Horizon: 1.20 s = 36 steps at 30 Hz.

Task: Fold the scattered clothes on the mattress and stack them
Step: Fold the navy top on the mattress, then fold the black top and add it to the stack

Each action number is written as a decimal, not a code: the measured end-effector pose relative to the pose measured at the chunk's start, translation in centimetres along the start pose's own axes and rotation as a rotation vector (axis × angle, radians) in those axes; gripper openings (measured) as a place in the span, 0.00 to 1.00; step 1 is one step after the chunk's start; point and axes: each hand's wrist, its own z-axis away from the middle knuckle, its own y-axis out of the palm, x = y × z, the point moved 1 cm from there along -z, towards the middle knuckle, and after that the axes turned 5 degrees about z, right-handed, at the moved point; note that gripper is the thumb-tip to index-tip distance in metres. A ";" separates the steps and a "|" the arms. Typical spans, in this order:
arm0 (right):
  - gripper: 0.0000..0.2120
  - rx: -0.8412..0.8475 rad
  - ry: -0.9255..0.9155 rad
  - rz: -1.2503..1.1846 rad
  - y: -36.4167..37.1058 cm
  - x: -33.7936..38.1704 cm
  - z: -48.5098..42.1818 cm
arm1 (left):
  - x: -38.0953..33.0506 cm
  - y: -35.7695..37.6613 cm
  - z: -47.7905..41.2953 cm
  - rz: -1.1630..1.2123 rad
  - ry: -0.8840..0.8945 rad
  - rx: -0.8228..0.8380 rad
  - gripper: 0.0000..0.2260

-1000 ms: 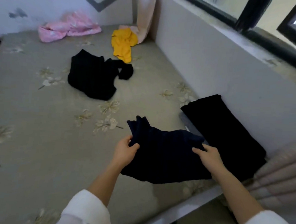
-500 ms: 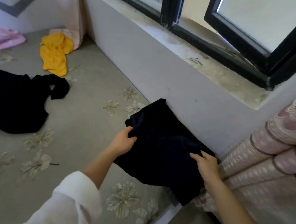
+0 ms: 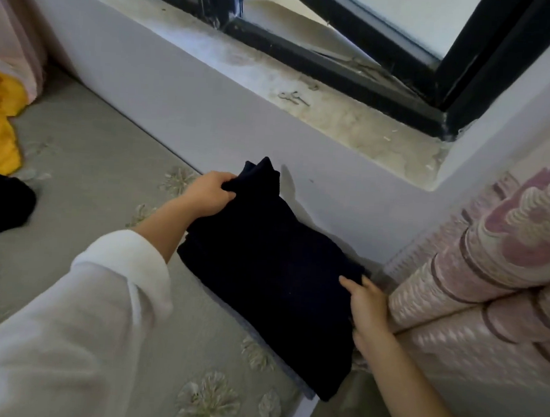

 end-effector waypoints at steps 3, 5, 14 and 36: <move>0.27 -0.047 -0.001 0.031 -0.2 -1.4 -0.3 | 0.5 -0.2 -1.9 -0.024 0.030 -0.031 0.16; 0.30 -0.081 0.020 0.100 -0.1 -2.8 -0.4 | 1.6 0.6 -2.8 -0.073 0.023 -0.107 0.17; 0.36 -0.153 -0.117 0.880 1.3 -5.8 -0.3 | 7.5 13.0 3.2 -0.329 -0.234 0.150 0.29; 0.32 0.312 -0.339 1.451 2.3 -9.3 5.8 | 8.5 18.4 21.2 -0.065 -0.285 0.256 0.25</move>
